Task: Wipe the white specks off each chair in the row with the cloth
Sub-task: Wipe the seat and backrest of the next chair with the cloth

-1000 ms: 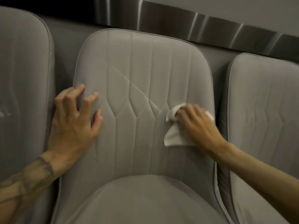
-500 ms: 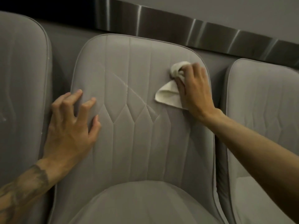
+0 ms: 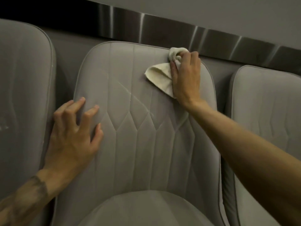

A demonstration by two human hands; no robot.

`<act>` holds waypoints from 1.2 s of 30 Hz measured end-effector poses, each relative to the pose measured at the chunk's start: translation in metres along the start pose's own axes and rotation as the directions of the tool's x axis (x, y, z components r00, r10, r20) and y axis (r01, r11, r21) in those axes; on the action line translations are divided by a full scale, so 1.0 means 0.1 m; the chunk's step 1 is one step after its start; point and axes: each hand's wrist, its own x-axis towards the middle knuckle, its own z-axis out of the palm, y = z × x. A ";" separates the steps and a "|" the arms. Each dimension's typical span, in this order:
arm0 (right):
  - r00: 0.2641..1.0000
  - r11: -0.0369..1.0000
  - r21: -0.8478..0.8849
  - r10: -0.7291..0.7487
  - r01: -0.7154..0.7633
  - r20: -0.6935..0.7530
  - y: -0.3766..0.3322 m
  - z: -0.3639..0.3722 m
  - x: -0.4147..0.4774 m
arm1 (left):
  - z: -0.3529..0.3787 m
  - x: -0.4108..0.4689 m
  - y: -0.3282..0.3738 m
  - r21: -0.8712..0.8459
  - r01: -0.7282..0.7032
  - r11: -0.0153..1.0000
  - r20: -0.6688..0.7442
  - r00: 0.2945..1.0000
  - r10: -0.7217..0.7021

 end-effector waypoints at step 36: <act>0.839 0.923 0.177 -0.385 0.342 0.385 -0.17 -0.20 -1.69 | 0.00 -0.01 0.00 0.023 -0.002 1.000 0.025 1.000 0.001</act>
